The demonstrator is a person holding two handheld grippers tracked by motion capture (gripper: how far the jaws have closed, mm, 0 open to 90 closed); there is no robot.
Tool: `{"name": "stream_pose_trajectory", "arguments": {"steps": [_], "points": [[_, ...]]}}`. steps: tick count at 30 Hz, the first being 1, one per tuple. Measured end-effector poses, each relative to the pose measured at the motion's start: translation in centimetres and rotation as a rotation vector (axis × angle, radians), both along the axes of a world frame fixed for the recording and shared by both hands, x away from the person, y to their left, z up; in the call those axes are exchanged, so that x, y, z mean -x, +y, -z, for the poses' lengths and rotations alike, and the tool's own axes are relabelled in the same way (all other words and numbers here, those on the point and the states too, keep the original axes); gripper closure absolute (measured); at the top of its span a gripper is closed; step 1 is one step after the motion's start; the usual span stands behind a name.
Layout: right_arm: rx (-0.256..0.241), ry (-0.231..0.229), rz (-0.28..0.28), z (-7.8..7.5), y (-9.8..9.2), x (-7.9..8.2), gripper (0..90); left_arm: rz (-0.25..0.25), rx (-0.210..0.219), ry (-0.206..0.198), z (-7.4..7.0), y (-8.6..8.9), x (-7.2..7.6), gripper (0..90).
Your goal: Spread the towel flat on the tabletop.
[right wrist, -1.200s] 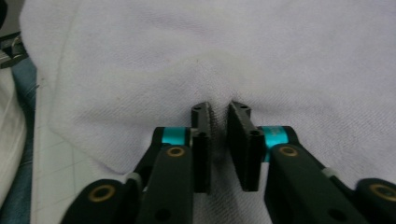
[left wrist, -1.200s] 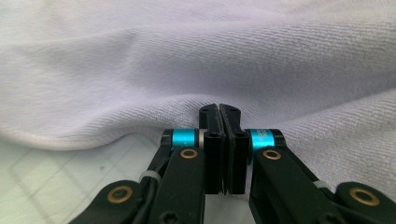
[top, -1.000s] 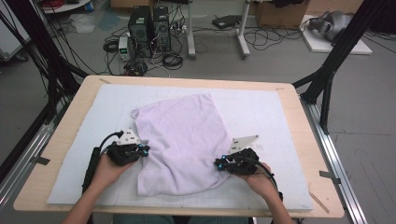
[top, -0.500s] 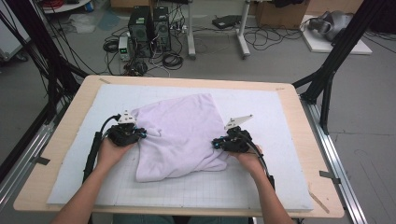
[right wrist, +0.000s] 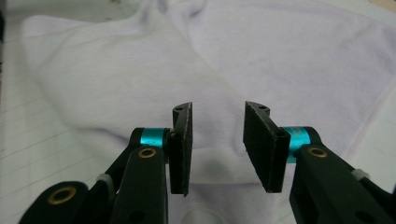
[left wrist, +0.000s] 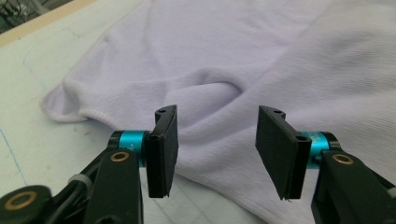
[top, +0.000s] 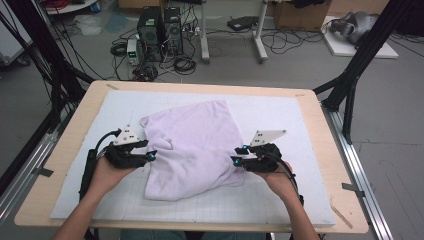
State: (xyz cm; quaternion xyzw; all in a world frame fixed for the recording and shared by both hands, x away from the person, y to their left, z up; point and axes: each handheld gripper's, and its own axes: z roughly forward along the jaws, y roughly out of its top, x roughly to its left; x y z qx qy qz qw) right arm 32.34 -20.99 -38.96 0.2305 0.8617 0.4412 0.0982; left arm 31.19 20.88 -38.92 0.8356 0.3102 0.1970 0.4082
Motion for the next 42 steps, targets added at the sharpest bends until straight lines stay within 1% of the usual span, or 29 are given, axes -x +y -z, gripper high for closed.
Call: {"name": "stream_pose_trajectory", "arguments": {"steps": [3, 4, 6, 8, 9, 10, 13, 14, 15, 17, 20, 24, 25, 26, 27, 28, 30, 31, 32, 34, 35, 36, 37, 39, 40, 42], "points": [[0.005, -0.006, -0.029, 0.2, 0.0, 1.1, 60.3, 0.023, -0.001, -0.007, 0.6, -0.4, 1.1, 46.9], [0.007, 0.002, -0.033, 0.4, 0.0, 1.4, 59.2, 0.025, -0.003, 0.0, 1.0, -0.5, 1.3, 46.8], [-0.003, 0.003, -0.05, 0.9, -0.1, 1.9, 58.1, 0.038, -0.006, 0.019, 1.8, -0.6, 1.8, 46.0], [0.005, 0.02, -0.058, 1.5, -0.1, 2.5, 57.2, 0.051, 0.006, 0.029, 2.3, -0.6, 2.3, 45.7], [0.008, 0.019, -0.064, 1.7, -0.1, 2.8, 56.8, 0.061, 0.009, 0.032, 2.5, -0.6, 2.6, 45.4], [0.013, 0.017, -0.069, 1.9, -0.1, 3.1, 56.3, 0.069, 0.006, 0.032, 2.6, -0.7, 2.9, 44.9], [0.031, 0.005, -0.079, 2.5, 0.0, 3.9, 54.7, 0.099, 0.025, 0.022, 2.7, -0.5, 3.8, 43.9], [0.026, 0.004, -0.085, 2.8, 0.0, 4.0, 54.4, 0.117, 0.035, 0.018, 2.6, -0.3, 4.1, 43.6], [0.018, 0.007, -0.09, 3.0, 0.0, 4.2, 54.0, 0.134, 0.043, 0.022, 2.6, -0.1, 4.3, 43.2], [0.025, 0.014, -0.098, 3.4, 0.1, 4.4, 54.0, 0.161, 0.058, 0.033, 2.7, 0.1, 4.8, 42.6], [0.038, 0.031, -0.099, 4.1, 0.4, 4.4, 53.9, 0.2, 0.051, 0.039, 3.0, 0.0, 5.3, 40.7], [0.077, 0.031, -0.099, 4.7, 1.2, 4.2, 55.5, 0.23, 0.011, 0.061, 3.7, -0.7, 5.4, 40.4], [0.086, 0.03, -0.098, 4.8, 1.3, 4.1, 56.6, 0.239, 0.007, 0.07, 3.9, -0.9, 5.3, 41.3], [0.095, 0.033, -0.095, 4.9, 1.5, 4.1, 58.2, 0.261, 0.005, 0.083, 4.0, -1.1, 5.2, 45.2], [0.101, 0.028, -0.095, 5.0, 1.6, 3.9, 60.1, 0.276, -0.004, 0.089, 4.2, -1.3, 5.1, 50.5], [0.1, 0.037, -0.094, 5.1, 1.7, 3.8, 62.1, 0.283, -0.016, 0.096, 4.5, -1.6, 5.1, 54.5], [0.105, 0.038, -0.093, 5.2, 1.9, 3.6, 66.3, 0.297, -0.033, 0.105, 4.9, -2.0, 5.0, 63.5], [0.106, 0.038, -0.093, 5.2, 1.9, 3.6, 69.0, 0.304, -0.029, 0.104, 5.0, -2.1, 4.9, 67.6], [0.108, 0.037, -0.095, 5.2, 2.0, 3.5, 71.8, 0.295, -0.017, 0.103, 5.0, -2.2, 4.9, 71.9], [0.111, 0.033, -0.105, 5.2, 2.0, 3.5, 79.3, 0.289, -0.024, 0.097, 4.9, -2.0, 4.8, 78.9], [0.101, 0.035, -0.114, 5.1, 2.0, 3.5, 81.0, 0.282, -0.019, 0.096, 4.8, -1.9, 4.9, 80.3], [0.098, 0.034, -0.118, 5.0, 1.9, 3.5, 82.0, 0.272, -0.006, 0.093, 4.6, -1.8, 4.9, 81.0], [0.09, 0.035, -0.125, 4.9, 1.8, 3.6, 83.0, 0.271, -0.003, 0.091, 4.3, -1.6, 4.9, 81.2], [0.075, 0.043, -0.147, 4.4, 1.6, 3.8, 83.4, 0.254, 0.026, 0.078, 3.6, -1.2, 4.7, 81.4], [0.073, 0.034, -0.147, 3.9, 1.5, 4.0, 83.4, 0.24, 0.041, 0.07, 3.1, -1.0, 4.6, 81.5], [0.041, 0.007, -0.153, 2.5, 1.3, 4.1, 83.5, 0.197, 0.064, 0.041, 2.0, -0.5, 3.8, 81.6]]}}
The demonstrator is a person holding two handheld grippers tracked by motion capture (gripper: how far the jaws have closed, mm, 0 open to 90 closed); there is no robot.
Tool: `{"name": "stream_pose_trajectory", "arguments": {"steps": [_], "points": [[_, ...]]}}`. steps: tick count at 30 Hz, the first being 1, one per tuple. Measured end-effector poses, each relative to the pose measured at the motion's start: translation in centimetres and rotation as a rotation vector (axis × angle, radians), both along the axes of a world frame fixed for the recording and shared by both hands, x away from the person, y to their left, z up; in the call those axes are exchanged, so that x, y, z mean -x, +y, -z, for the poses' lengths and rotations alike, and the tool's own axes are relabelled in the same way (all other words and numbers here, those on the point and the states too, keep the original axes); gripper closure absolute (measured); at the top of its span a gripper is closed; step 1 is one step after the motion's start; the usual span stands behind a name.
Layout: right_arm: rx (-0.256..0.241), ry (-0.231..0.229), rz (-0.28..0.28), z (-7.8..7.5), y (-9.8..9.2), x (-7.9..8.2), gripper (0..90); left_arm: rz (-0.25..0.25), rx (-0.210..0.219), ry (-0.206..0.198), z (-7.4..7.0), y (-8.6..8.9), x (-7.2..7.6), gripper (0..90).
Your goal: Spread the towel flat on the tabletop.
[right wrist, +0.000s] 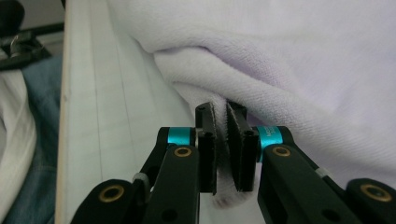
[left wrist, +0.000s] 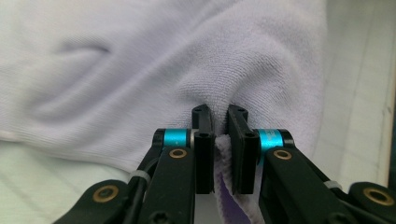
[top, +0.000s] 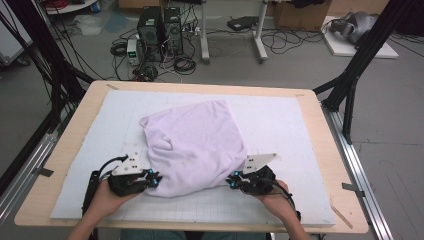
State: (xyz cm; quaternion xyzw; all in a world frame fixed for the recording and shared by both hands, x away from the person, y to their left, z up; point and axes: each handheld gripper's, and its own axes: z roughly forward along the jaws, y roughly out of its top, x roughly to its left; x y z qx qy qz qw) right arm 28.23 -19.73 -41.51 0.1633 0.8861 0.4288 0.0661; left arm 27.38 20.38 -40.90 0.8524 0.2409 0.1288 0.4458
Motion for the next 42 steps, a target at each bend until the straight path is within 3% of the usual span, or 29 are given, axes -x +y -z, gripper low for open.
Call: {"name": "stream_pose_trajectory", "arguments": {"steps": [4, 6, 8, 10, 13, 15, 17, 20, 23, 28, 33, 38, 42], "points": [[-0.019, -0.074, 0.043, -2.9, -0.3, -1.4, 83.5, -0.159, -0.008, -0.056, -1.3, 0.0, -2.8, 81.5], [-0.028, -0.061, 0.078, -3.3, -0.3, -3.1, 83.5, -0.206, -0.002, -0.042, -1.4, -0.3, -4.7, 81.9], [-0.026, -0.025, 0.122, -2.7, -0.4, -5.2, 83.5, -0.251, -0.01, -0.018, -1.0, -0.5, -6.8, 82.0], [-0.02, 0.018, 0.169, -1.8, -0.5, -7.2, 83.5, -0.292, -0.046, 0.009, 0.0, -0.8, -8.8, 82.0], [0.006, 0.055, 0.224, -0.4, -0.5, -9.7, 83.4, -0.344, -0.047, 0.067, 1.4, -0.7, -11.4, 82.1], [0.016, 0.087, 0.26, 0.5, -0.7, -11.0, 83.4, -0.361, -0.074, 0.081, 2.0, -1.0, -12.5, 82.1], [0.025, 0.135, 0.287, 1.5, -0.9, -12.0, 82.9, -0.361, -0.07, 0.098, 2.3, -1.1, -13.2, 82.0], [-0.004, 0.152, 0.296, 1.9, -1.2, -12.5, 81.4, -0.367, -0.061, 0.109, 2.1, -0.7, -13.3, 77.4], [0.001, 0.137, 0.296, 1.4, -1.3, -12.1, 76.7, -0.381, -0.028, 0.118, 1.2, 0.3, -12.8, 64.8], [-0.055, 0.092, 0.281, -0.6, -1.8, -10.6, 71.1, -0.39, 0.041, 0.039, -1.4, 1.9, -10.9, 58.3], [-0.083, 0.038, 0.256, -2.5, -2.0, -9.1, 69.3, -0.342, 0.051, 0.009, -2.9, 2.4, -9.0, 57.3], [-0.066, 0.013, 0.175, -3.0, -0.4, -7.6, 62.7, -0.202, 0.033, 0.013, -2.4, 0.3, -7.2, 52.8], [-0.012, 0.015, 0.145, -1.6, 1.6, -7.3, 55.6, -0.175, -0.052, 0.036, -0.8, -1.7, -7.7, 46.4]]}}
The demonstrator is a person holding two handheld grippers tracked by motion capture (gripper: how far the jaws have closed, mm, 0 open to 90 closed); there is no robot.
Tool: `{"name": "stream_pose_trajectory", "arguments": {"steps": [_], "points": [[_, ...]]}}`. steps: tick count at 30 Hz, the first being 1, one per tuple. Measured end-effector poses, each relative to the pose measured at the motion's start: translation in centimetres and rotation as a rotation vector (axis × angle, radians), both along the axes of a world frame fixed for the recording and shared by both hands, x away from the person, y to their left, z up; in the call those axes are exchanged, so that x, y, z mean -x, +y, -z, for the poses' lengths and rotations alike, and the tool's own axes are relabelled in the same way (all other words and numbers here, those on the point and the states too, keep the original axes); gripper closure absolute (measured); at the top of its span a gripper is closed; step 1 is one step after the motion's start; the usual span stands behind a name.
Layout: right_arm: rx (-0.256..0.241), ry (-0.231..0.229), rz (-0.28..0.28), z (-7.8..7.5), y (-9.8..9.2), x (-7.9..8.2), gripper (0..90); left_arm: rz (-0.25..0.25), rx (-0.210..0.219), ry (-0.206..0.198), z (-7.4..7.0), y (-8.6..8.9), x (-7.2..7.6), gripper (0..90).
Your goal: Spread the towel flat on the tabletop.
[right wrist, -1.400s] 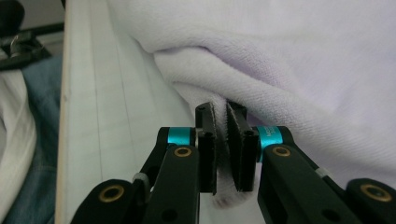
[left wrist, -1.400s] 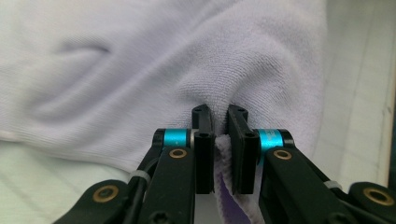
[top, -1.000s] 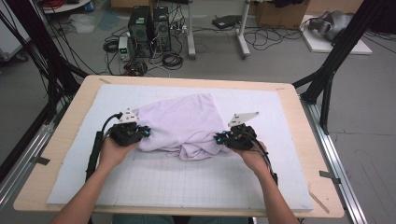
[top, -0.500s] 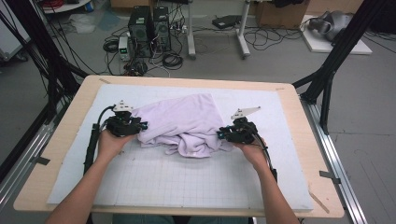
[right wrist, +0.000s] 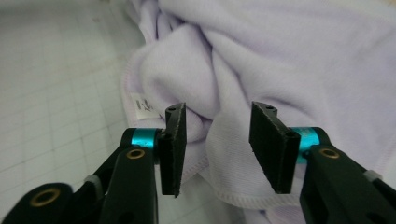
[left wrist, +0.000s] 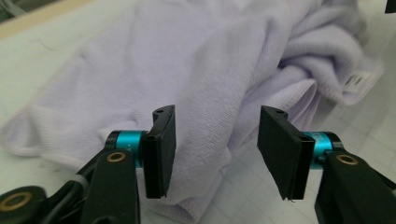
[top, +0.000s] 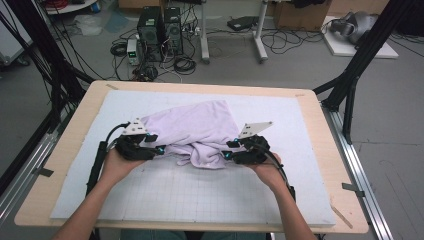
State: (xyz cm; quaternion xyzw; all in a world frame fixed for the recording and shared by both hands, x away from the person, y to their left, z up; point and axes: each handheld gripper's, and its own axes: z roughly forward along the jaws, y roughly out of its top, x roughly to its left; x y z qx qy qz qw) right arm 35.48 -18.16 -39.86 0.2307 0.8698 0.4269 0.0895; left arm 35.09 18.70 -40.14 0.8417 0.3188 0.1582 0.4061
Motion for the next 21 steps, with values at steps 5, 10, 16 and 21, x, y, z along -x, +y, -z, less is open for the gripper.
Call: {"name": "stream_pose_trajectory", "arguments": {"steps": [5, 10, 16, 21], "points": [[0.108, 0.032, 0.021, 2.5, 1.8, -1.0, 56.4, -0.035, -0.069, 0.046, 2.4, -1.0, -1.7, 61.0], [0.086, 0.062, 0.018, 3.1, 1.7, -1.6, 76.1, -0.015, -0.081, 0.032, 2.1, -0.7, -1.4, 73.7], [0.056, 0.001, -0.012, 1.0, 0.9, -0.1, 80.4, 0.004, -0.033, -0.007, -0.1, 0.4, 0.7, 79.7], [0.04, -0.034, -0.058, -0.8, 0.5, 2.3, 80.6, 0.032, -0.021, -0.052, -1.5, 1.1, 3.2, 80.0]]}}
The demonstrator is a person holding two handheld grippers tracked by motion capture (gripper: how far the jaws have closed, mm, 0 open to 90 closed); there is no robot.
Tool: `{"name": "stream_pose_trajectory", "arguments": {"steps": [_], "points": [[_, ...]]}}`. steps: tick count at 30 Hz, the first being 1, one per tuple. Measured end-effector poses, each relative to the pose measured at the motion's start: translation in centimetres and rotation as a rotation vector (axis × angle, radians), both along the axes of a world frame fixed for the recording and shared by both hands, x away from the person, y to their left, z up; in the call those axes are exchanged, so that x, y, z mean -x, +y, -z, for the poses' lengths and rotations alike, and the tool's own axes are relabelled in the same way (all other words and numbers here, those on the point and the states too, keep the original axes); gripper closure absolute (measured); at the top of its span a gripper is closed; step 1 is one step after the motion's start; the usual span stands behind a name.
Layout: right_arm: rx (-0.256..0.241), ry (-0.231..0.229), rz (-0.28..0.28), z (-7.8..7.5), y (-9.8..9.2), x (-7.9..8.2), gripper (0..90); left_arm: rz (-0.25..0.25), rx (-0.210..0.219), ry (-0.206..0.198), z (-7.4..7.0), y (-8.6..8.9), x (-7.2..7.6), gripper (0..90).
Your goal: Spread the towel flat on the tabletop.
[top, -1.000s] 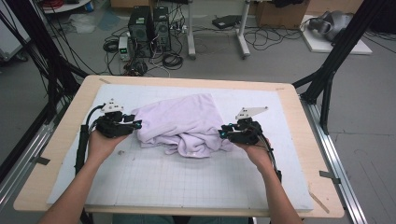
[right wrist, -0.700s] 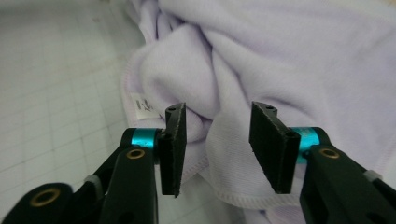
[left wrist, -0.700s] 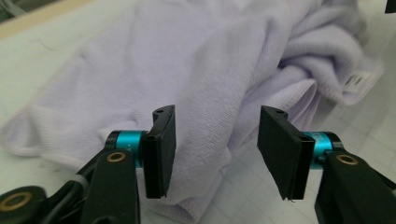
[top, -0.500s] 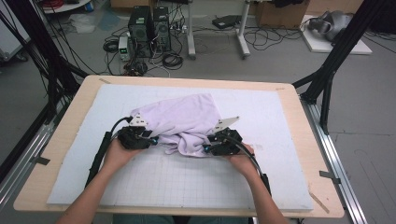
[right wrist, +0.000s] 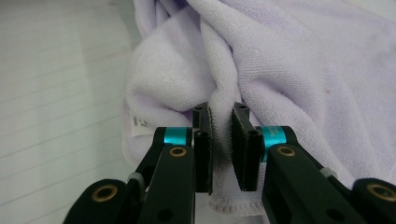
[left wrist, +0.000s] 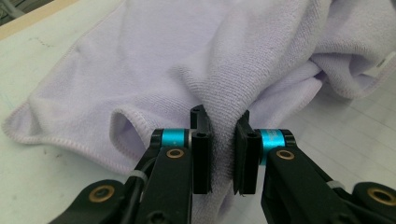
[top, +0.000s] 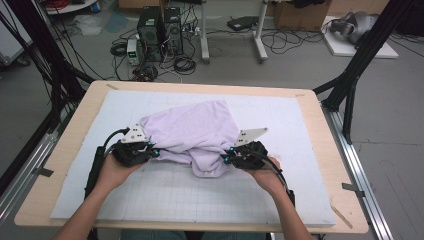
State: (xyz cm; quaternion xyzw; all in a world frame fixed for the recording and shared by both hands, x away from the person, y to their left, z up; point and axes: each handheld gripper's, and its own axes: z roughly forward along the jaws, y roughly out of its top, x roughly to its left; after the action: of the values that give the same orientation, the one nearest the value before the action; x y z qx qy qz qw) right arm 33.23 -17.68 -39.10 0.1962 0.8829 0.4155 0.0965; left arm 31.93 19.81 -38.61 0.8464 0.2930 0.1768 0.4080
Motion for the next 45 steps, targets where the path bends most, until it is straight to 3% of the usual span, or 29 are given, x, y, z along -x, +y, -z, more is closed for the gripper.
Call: {"name": "stream_pose_trajectory", "arguments": {"steps": [5, 8, 12, 14, 17, 19, 20, 25, 27, 30, 34, 39, 45], "points": [[-0.039, -0.003, -0.024, -1.4, -1.5, 2.4, 80.6, -0.001, 0.034, -0.031, -1.5, 1.4, 1.2, 80.3], [-0.024, -0.004, 0.0, -1.3, -2.4, 2.6, 80.5, -0.031, 0.023, -0.035, -1.8, 1.5, 0.2, 80.4], [0.008, 0.012, 0.07, -0.3, -3.0, 0.8, 80.4, -0.101, -0.008, 0.011, -0.1, 0.9, -2.9, 80.4], [0.016, 0.023, 0.096, 0.4, -3.1, -0.5, 80.4, -0.13, -0.03, 0.056, 1.2, 0.5, -4.6, 80.4], [0.026, 0.08, 0.142, 1.9, -3.6, -2.3, 80.4, -0.152, -0.057, 0.103, 3.1, 0.1, -6.4, 80.2], [0.025, 0.109, 0.161, 2.8, -3.9, -3.2, 80.3, -0.167, -0.044, 0.117, 3.8, 0.0, -7.0, 79.7], [0.001, 0.126, 0.17, 3.0, -4.0, -3.6, 80.1, -0.173, -0.037, 0.12, 3.8, 0.1, -7.2, 79.1], [-0.035, 0.132, 0.163, 2.8, -4.2, -3.6, 70.3, -0.199, -0.029, 0.122, 3.0, 0.8, -6.6, 62.8], [-0.049, 0.117, 0.16, 2.3, -4.4, -3.1, 66.1, -0.205, -0.016, 0.1, 2.2, 1.3, -6.0, 56.2], [-0.059, 0.071, 0.157, 1.2, -4.7, -2.2, 61.4, -0.206, 0.013, 0.064, 1.0, 1.9, -5.0, 52.3], [-0.072, 0.043, 0.152, 0.0, -5.3, -1.5, 59.0, -0.196, 0.057, 0.03, -0.5, 2.4, -3.8, 50.9], [-0.087, 0.01, 0.09, -0.8, -4.6, -0.7, 59.4, -0.133, 0.074, 0.027, -1.5, 1.6, -3.0, 51.1], [-0.018, 0.024, 0.066, 0.4, -3.0, -1.2, 58.1, -0.012, 0.045, 0.07, -0.3, -2.0, -2.5, 49.1]]}}
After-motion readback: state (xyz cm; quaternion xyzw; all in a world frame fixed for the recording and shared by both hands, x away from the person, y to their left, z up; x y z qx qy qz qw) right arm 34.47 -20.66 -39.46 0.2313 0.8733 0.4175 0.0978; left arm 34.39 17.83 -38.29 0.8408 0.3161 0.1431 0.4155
